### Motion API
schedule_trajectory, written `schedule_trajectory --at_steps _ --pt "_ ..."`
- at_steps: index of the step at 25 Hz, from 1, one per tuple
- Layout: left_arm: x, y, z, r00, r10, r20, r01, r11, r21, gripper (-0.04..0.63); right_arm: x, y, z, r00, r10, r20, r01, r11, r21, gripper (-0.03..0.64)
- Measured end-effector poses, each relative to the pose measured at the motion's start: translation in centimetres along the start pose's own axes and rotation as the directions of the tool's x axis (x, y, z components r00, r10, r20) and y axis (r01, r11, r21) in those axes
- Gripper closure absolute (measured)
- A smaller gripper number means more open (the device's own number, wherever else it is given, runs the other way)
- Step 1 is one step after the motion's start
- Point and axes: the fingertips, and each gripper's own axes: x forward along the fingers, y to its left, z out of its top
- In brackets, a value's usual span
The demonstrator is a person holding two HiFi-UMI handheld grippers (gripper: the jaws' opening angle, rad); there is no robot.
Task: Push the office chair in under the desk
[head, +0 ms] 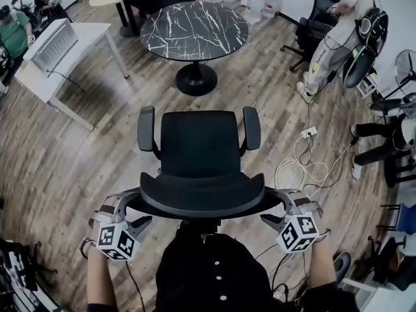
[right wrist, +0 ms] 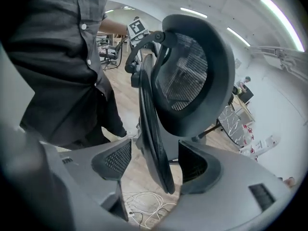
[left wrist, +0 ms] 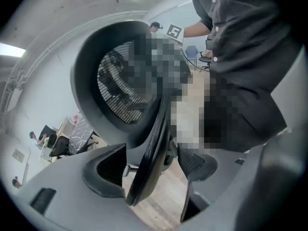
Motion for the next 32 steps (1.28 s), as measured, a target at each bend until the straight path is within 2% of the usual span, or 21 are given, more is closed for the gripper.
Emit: schedule_trajectory --at_steps 6,10,12,13,15,18,19,24,32 --pt "1.9 -0.5 -1.0 0.997 -0.064 -0.048 0.066 0.997 0.043 0.253 2.8 0.4 -1.0 0.998 0.043 -0.055 -0.044 0.999 -0.006 0.307" --pt "2.0 -0.1 -0.9 0.999 -0.038 -0.034 0.039 0.999 0.036 0.333 4.0 0.8 -1.3 0.995 0.069 -0.07 -0.069 0.998 -0.009 0.308" --pt "1.9 0.0 -0.8 0.999 -0.033 -0.038 0.034 0.999 0.04 0.333 4.4 0.7 -1.2 0.996 0.063 -0.069 -0.065 0.998 -0.021 0.314" --pt "1.9 0.0 -0.8 0.998 -0.031 -0.045 0.033 0.998 0.047 0.334 4.5 0.5 -1.1 0.996 0.051 -0.068 -0.054 0.998 -0.032 0.349" --pt "2.1 -0.2 -1.1 0.997 -0.026 -0.076 0.033 0.995 0.093 0.339 4.7 0.2 -1.0 0.998 0.031 -0.064 -0.034 0.998 -0.056 0.434" --pt "2.7 -0.6 -1.5 0.988 0.006 -0.156 0.033 0.969 0.245 0.45 4.7 0.2 -1.0 0.998 0.026 -0.057 -0.031 0.996 -0.084 0.453" --pt "3.0 -0.7 -1.6 0.986 0.01 -0.164 0.035 0.963 0.268 0.471 4.8 0.2 -1.0 0.998 0.023 -0.054 -0.028 0.995 -0.092 0.453" --pt "3.5 -0.9 -1.5 0.989 -0.029 -0.144 0.067 0.963 0.263 0.482 4.7 0.1 -0.8 0.999 0.013 -0.043 -0.018 0.992 -0.126 0.463" --pt "3.5 -0.6 -1.1 0.992 -0.049 -0.116 0.076 0.966 0.247 0.482 4.6 -0.3 -0.7 1.0 0.008 -0.027 -0.012 0.99 -0.142 0.463"
